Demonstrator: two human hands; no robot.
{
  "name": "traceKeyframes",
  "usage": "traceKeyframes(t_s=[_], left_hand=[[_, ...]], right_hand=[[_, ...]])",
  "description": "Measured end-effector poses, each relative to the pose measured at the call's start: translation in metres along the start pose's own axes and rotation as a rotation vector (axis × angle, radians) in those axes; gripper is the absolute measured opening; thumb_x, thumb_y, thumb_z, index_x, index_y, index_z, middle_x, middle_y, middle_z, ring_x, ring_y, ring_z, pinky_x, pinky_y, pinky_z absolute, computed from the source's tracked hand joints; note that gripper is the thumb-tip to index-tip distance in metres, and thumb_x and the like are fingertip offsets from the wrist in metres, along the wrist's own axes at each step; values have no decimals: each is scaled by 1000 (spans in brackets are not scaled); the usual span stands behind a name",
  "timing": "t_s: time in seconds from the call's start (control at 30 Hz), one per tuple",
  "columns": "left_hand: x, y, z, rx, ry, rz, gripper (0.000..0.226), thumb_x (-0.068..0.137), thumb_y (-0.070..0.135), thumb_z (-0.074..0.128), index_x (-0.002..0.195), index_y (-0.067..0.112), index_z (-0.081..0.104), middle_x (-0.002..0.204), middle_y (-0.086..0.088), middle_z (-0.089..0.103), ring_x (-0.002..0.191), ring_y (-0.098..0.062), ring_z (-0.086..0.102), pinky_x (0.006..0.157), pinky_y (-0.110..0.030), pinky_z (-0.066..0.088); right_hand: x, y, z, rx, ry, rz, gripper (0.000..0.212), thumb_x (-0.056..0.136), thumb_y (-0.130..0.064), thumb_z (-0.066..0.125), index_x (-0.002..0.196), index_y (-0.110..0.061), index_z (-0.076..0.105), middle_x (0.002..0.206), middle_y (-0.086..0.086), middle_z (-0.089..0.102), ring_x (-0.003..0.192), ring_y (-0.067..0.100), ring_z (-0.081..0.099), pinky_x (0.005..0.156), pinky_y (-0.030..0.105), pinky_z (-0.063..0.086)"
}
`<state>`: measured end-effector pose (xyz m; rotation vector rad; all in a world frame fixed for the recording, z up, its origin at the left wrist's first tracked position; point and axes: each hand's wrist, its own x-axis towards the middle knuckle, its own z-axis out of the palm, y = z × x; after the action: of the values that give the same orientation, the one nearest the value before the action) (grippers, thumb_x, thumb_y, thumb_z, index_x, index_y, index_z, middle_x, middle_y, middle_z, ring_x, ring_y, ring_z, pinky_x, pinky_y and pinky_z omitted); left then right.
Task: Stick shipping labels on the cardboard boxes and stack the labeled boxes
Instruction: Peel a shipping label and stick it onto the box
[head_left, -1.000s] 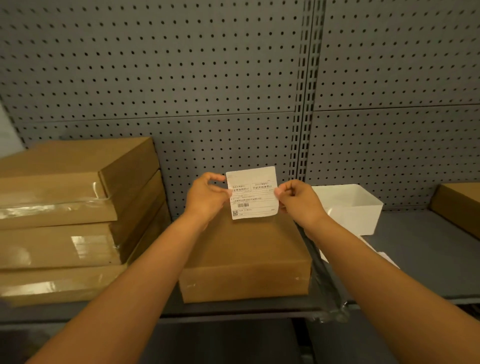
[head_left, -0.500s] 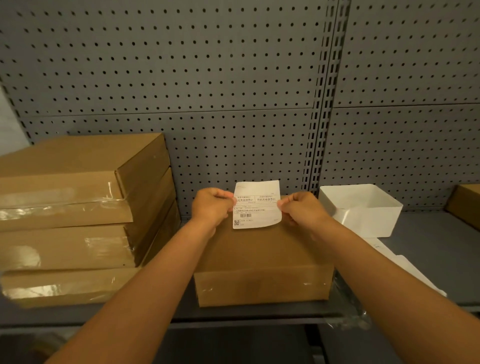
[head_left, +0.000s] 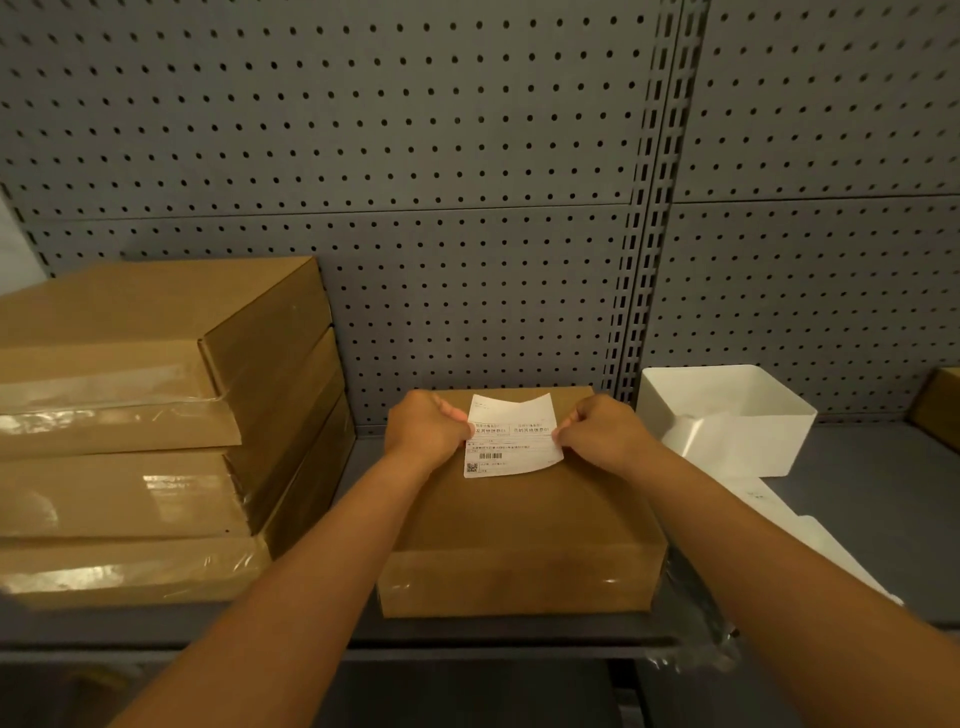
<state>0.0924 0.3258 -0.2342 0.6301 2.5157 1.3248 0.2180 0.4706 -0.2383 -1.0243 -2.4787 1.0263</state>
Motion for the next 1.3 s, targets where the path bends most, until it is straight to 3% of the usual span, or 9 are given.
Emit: traceKeyframes(t_s=[0.07,0.17,0.37,0.57,0.8,0.9,1.03,1.2,1.3], left_hand=[[1,0,1,33,0,1,16,80,11,74,70,18,63,96,-6,72,91,-19,67,84,-31,54],[2,0,1,65,6,8,19,80,10,73,68,18,61,97,-5,72,90,-18,67,79,-29,54],[2,0,2,128,28,35,15,81,10,71,71,17,62,97,-5,72,88,-17,67,68,-25,50],[3,-2,4,203,59,84,19,80,10,72,68,19,61,95,-4,71,87,-18,66,77,-32,57],[2,0,8,293,125,112,12,78,9,73,71,16,67,94,-2,72,87,-21,67,71,-31,55],[-2,0,11,318,152,141,3,80,9,71,78,11,69,93,-6,71,85,-23,66,67,-31,54],[-4,-3,9,277,174,107,22,76,22,79,71,18,58,95,-6,68,90,-25,65,76,-35,56],[-7,-9,7,272,155,183,13,83,16,70,73,16,63,86,-4,70,81,-19,67,72,-33,56],[-13,-5,10,252,80,296,21,84,9,58,71,18,71,74,2,69,73,-14,66,71,-32,57]], right_hand=[[0,1,2,-25,8,-23,14,89,-13,58,87,-1,63,101,19,67,83,22,60,74,35,54],[0,2,5,-52,21,-36,18,91,-15,56,89,1,64,98,17,67,80,21,60,65,25,50],[2,5,9,-100,40,-46,22,91,-16,56,92,3,66,93,12,67,88,27,65,79,37,57],[1,2,11,-162,50,-56,15,91,-16,54,88,-5,64,94,8,67,84,21,63,68,27,51],[0,0,13,-197,49,-81,9,94,-17,52,86,-13,53,84,2,54,79,18,56,53,17,38],[-1,1,14,-220,58,-98,8,93,-19,54,90,-14,48,93,6,59,86,21,58,63,24,46],[-5,0,11,-189,78,-97,22,91,-20,61,93,-15,40,111,13,62,104,29,60,85,33,52],[-4,0,5,-113,68,-86,10,89,-15,61,91,-11,52,104,10,62,100,26,60,77,26,47],[-3,-3,4,-80,90,-140,3,87,-11,60,85,-10,60,96,8,65,91,22,60,77,26,46]])
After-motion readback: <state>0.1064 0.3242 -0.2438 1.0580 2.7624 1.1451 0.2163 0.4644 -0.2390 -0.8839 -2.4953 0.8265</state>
